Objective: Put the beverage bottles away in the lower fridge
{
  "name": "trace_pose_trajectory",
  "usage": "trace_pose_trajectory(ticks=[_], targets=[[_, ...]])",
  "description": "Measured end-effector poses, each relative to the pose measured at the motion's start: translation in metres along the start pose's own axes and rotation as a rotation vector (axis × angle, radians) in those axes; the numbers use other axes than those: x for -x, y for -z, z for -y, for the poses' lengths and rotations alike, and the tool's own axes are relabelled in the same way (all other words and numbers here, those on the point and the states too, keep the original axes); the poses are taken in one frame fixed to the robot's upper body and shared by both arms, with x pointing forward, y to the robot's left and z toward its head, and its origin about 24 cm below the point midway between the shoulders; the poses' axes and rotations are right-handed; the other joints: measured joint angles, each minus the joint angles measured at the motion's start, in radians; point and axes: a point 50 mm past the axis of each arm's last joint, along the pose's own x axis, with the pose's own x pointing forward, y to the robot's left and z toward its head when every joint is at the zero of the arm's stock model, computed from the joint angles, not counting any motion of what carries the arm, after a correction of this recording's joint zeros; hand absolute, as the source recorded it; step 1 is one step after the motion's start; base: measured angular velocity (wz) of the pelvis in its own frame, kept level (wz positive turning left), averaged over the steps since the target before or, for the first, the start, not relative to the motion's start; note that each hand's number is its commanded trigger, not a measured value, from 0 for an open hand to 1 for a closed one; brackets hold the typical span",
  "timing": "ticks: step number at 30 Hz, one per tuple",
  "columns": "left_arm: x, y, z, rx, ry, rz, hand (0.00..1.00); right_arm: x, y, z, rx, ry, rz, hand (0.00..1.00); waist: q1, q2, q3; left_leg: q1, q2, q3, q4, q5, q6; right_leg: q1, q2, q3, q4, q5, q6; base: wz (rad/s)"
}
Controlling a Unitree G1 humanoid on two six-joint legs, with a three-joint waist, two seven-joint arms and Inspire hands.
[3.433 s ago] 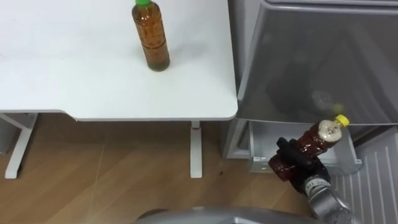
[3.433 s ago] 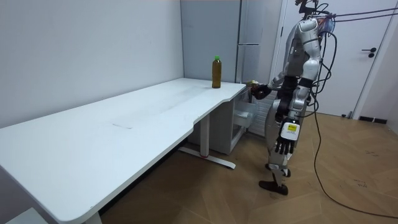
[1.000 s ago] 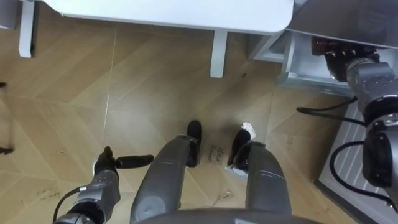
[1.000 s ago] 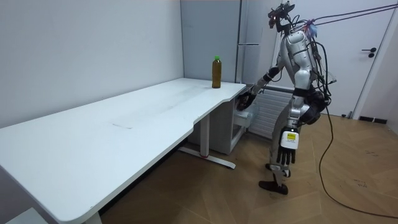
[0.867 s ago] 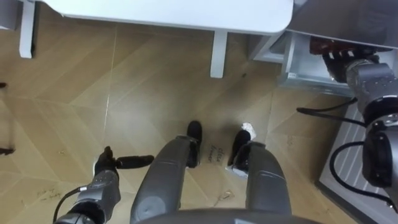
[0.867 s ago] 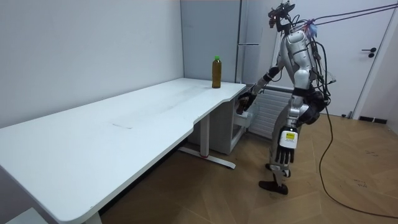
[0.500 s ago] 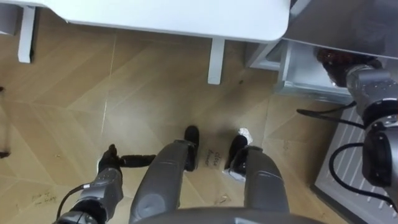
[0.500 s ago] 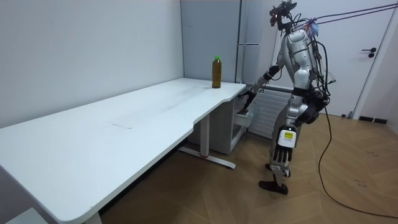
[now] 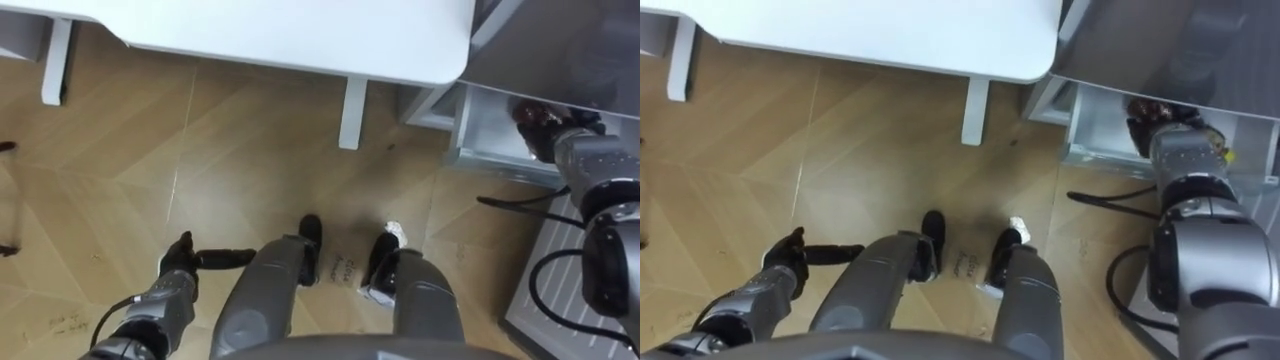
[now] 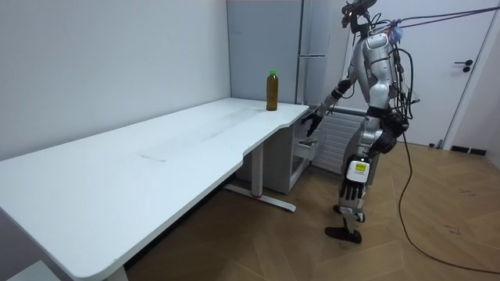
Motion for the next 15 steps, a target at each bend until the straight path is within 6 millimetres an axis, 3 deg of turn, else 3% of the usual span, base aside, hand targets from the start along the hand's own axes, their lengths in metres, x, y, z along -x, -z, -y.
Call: trace_pose_trajectory(ticks=[6,9,12,15], targets=[[0.000,0.001,-0.005,0.048,0.005,-0.008,0.00,-0.002,0.004,0.020,0.022,0.042,-0.030,0.00,0.002,0.001,-0.0006,0.067,0.003,-0.001,-0.025,0.000,0.000,0.076,0.012,0.001,-0.043,0.005,0.008,0.00],[0.000,0.004,-0.006,0.072,0.007,-0.025,0.00,-0.002,0.008,0.038,0.026,0.069,-0.040,0.00,-0.005,0.006,-0.0040,0.116,0.004,-0.001,-0.051,0.000,0.000,0.138,0.013,-0.021,-0.081,0.009,0.011,0.10],[0.000,0.008,-0.007,0.070,0.009,-0.041,0.00,-0.001,0.010,0.051,0.059,0.091,-0.045,0.00,-0.018,0.011,-0.0091,0.157,0.006,0.001,-0.075,0.000,0.000,0.191,0.023,-0.038,-0.124,0.015,0.017,0.10],[0.001,0.014,-0.012,0.063,0.003,-0.054,0.00,0.000,0.013,0.069,0.085,0.119,-0.059,0.00,-0.025,0.013,-0.0198,0.212,0.005,0.000,-0.112,0.001,0.001,0.250,0.030,-0.041,-0.161,0.020,0.023,0.04]])
